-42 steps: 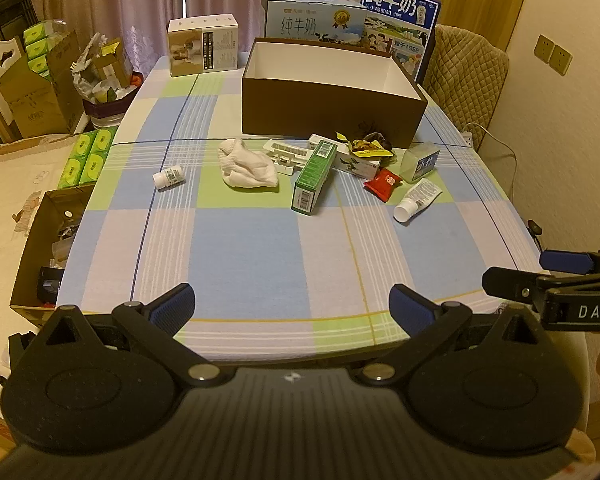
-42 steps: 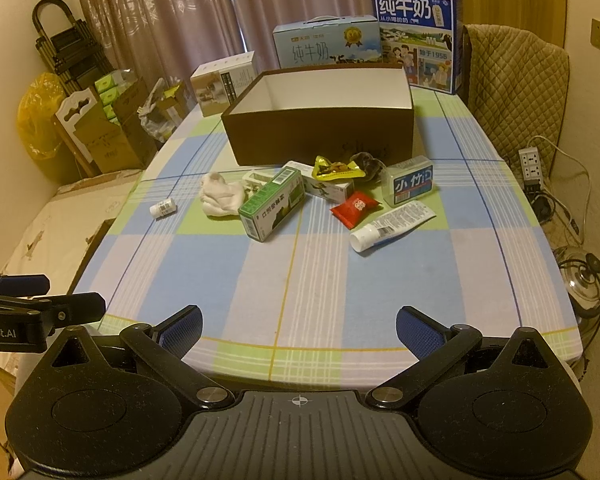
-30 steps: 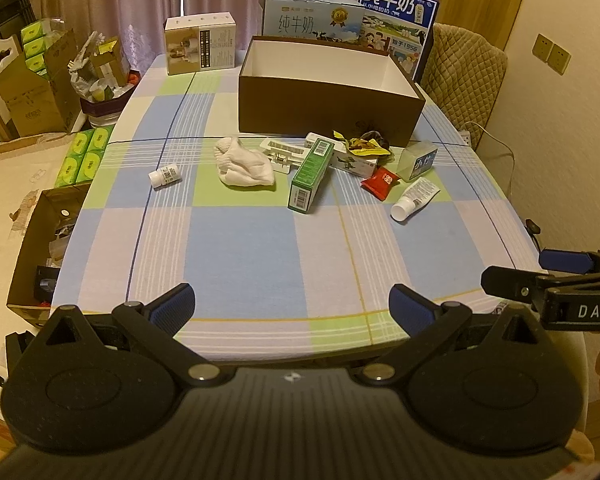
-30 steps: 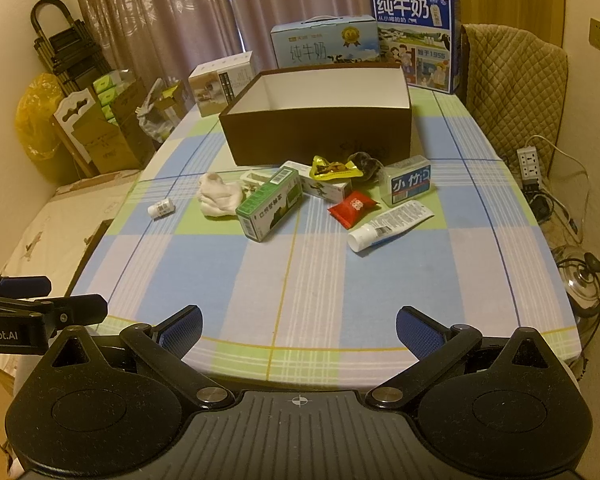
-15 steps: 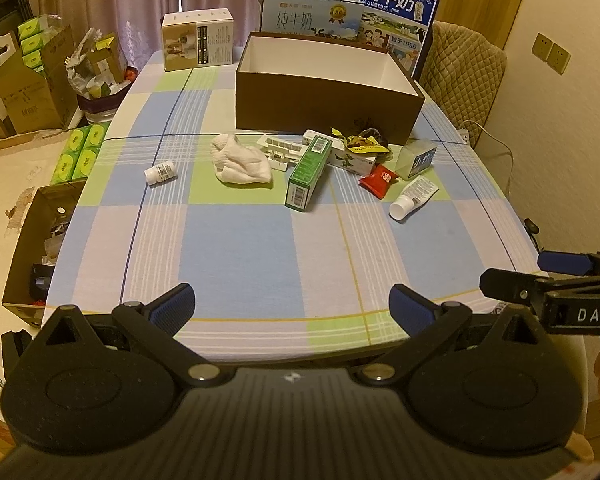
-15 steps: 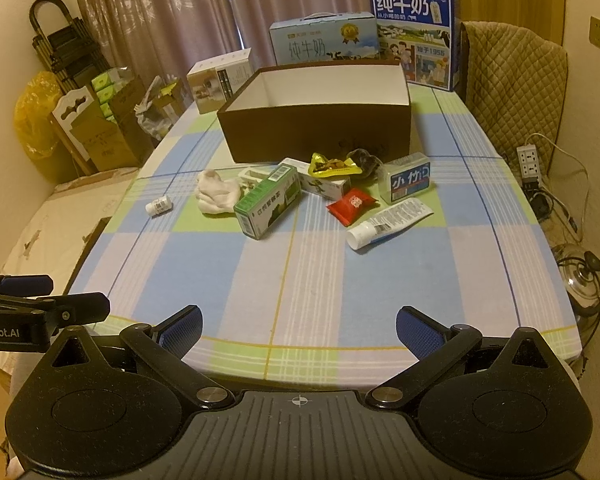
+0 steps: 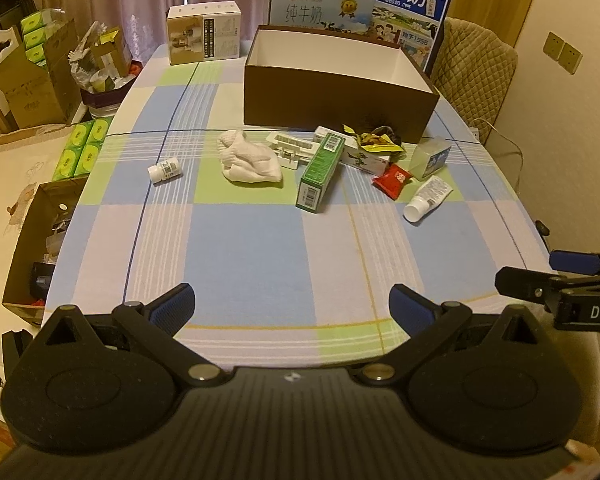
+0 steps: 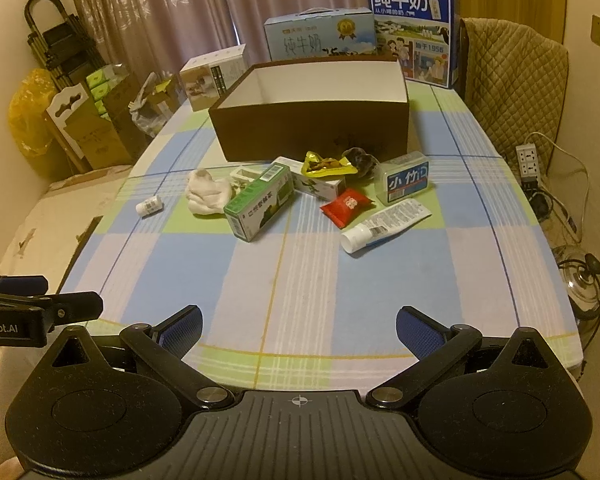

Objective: Organize objects
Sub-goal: 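Move the right tool toward the white tube while the left tool approaches the white pill bottle, then grasp the white tube with the right tool while the left tool grasps the white pill bottle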

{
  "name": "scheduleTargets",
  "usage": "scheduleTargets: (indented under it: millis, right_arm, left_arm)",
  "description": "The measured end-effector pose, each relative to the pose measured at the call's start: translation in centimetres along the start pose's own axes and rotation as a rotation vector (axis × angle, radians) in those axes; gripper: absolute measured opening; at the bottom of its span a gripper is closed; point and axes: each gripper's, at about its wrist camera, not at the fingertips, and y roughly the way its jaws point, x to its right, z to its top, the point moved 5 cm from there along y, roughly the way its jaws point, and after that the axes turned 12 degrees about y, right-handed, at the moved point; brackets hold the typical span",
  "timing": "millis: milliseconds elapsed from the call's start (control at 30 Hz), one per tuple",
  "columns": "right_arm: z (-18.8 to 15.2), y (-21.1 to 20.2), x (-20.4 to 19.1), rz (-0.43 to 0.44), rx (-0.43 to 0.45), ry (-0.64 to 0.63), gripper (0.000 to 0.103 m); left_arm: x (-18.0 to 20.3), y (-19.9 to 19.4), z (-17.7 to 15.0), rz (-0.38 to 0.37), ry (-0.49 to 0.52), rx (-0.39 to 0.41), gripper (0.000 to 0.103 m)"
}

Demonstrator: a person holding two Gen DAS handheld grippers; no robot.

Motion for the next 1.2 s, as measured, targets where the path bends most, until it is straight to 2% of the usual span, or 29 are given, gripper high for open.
scheduleTargets:
  millis: [567,800,967,1200]
  right_arm:
    - [3.3,4.2,0.9,-0.029,0.007,-0.018,0.101]
    - [4.7,6.3,1.4,-0.002,0.027,-0.027,0.101]
    - [5.9,8.5,2.5,-0.002,0.047,-0.012,0.101]
    - [7.8,12.5,4.7,-0.047,0.025,0.035,0.101]
  left_arm:
    - [-3.5,3.8,2.2,0.057,-0.024,-0.003,0.102]
    - [-5.5,5.5,3.5,0.088,-0.037,0.005,0.102]
    - [-7.2,7.4,4.2,0.11,-0.046,0.003,0.102]
    - [-9.4,10.1,5.5,0.125,-0.055,0.011,0.102]
